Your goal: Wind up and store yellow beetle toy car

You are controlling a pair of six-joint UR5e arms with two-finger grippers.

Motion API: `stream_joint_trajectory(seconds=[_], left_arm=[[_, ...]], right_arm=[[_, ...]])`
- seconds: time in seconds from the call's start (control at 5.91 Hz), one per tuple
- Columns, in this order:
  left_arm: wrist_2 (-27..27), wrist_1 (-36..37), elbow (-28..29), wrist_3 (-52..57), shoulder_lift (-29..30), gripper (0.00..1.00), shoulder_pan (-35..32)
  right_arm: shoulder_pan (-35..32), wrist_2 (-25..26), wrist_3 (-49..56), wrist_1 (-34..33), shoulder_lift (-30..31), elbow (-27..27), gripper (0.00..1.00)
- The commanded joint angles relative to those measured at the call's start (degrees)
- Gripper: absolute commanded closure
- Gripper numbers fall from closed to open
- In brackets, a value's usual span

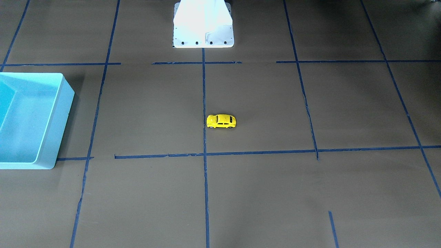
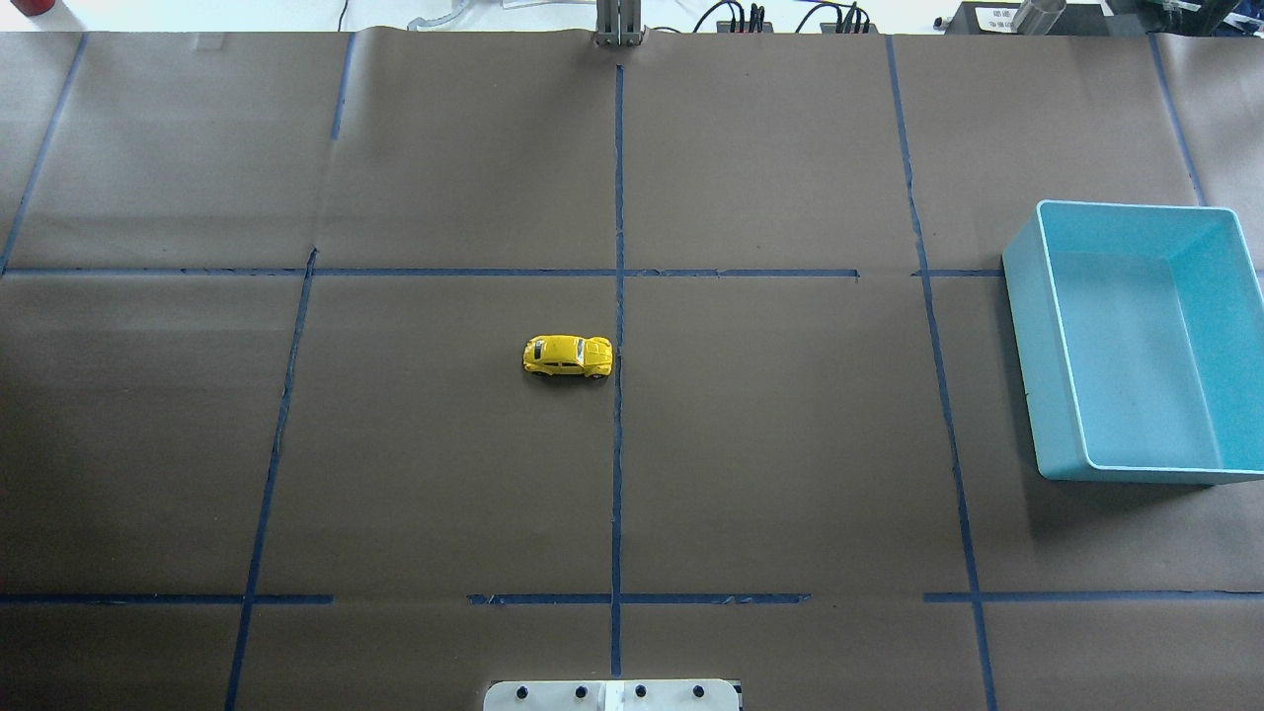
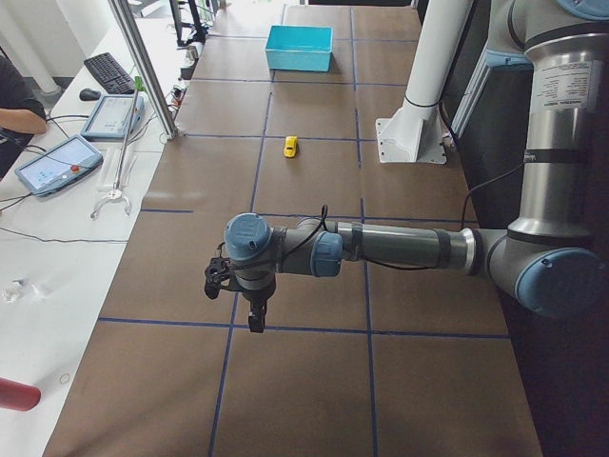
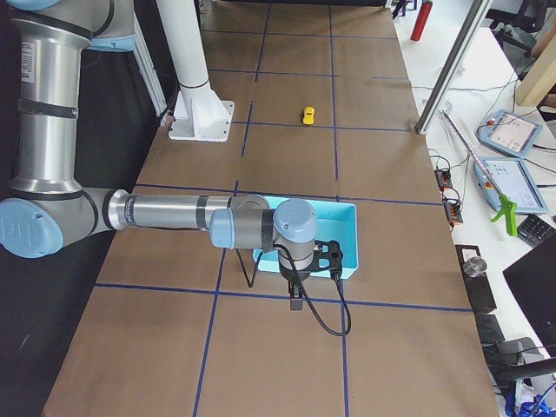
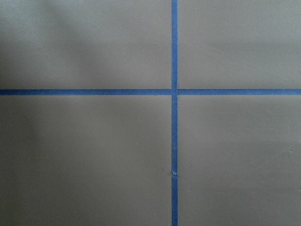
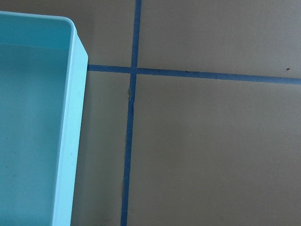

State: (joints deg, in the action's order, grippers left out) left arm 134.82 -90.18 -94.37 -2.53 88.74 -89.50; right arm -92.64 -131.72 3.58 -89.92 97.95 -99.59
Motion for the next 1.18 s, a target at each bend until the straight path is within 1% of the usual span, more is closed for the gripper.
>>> stream_joint_trajectory(seconds=[0.0,0.17,0.51,1.02], left_arm=[[-0.09,0.17,-0.81,-0.02,-0.32,0.00,-0.06],[-0.09,-0.17,-0.56,-0.11,-1.80,0.00,-0.06],[-0.09,-0.61,0.40,0.24,-2.43,0.00,0.12],[0.00,-0.62,-0.99,0.07,-1.91,0.00,0.20]], right_arm=[[0.09,-0.29,-5.20,0.18,-0.21,0.01,0.00],[0.09,-0.38,-5.16,0.36,-0.13,0.01,0.00],[0.09,-0.38,-5.16,0.36,-0.13,0.01,0.00],[0.09,-0.38,-4.81,0.45,-0.04,0.01,0.00]])
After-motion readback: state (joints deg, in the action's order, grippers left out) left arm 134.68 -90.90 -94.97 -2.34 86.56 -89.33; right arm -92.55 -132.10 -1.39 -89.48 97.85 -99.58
